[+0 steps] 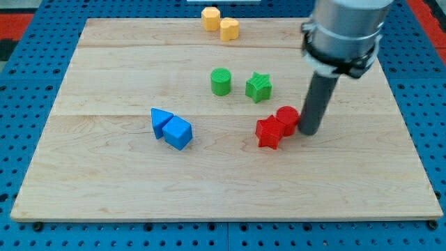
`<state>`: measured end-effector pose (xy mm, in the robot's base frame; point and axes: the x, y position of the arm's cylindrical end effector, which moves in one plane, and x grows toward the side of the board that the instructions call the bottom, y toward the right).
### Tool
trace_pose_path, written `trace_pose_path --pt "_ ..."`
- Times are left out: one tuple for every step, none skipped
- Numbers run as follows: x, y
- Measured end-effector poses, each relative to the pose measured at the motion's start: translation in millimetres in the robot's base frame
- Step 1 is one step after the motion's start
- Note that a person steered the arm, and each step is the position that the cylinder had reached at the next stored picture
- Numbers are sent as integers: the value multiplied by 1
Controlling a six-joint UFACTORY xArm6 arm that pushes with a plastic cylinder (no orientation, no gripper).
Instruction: Slide the red star right to the blue cube
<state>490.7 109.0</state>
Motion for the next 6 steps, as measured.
trace_pose_path --pt "2 -73" --pt "16 -88" --pt "41 -73" --pt "41 -63" --pt "21 -77" --pt "-7 -88"
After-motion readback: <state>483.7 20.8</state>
